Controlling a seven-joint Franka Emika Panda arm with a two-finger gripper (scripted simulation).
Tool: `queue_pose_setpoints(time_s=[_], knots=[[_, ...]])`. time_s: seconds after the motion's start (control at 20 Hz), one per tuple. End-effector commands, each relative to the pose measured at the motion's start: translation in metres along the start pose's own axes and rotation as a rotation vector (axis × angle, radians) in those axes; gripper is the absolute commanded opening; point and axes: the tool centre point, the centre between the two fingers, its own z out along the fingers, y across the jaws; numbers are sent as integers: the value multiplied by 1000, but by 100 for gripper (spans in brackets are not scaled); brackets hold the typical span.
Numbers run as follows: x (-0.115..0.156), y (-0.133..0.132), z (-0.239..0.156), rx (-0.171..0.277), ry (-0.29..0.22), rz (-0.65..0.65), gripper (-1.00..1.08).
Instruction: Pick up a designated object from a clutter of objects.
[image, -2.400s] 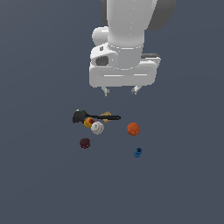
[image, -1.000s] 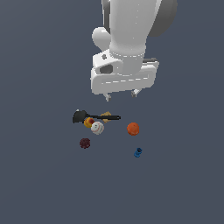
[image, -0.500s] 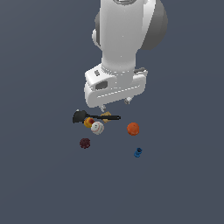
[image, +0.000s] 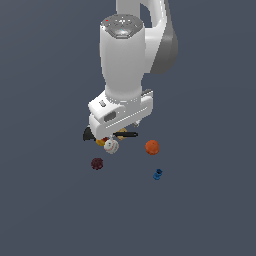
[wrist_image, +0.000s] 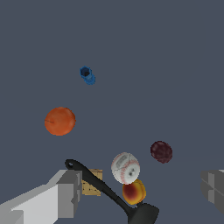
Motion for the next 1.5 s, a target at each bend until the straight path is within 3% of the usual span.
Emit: queue_pose_setpoints(time_s=[0.0, 1.45], knots=[[-1, 7, 9, 1, 1, -52, 100], [-32, 84, 122, 11, 7, -639, 100]])
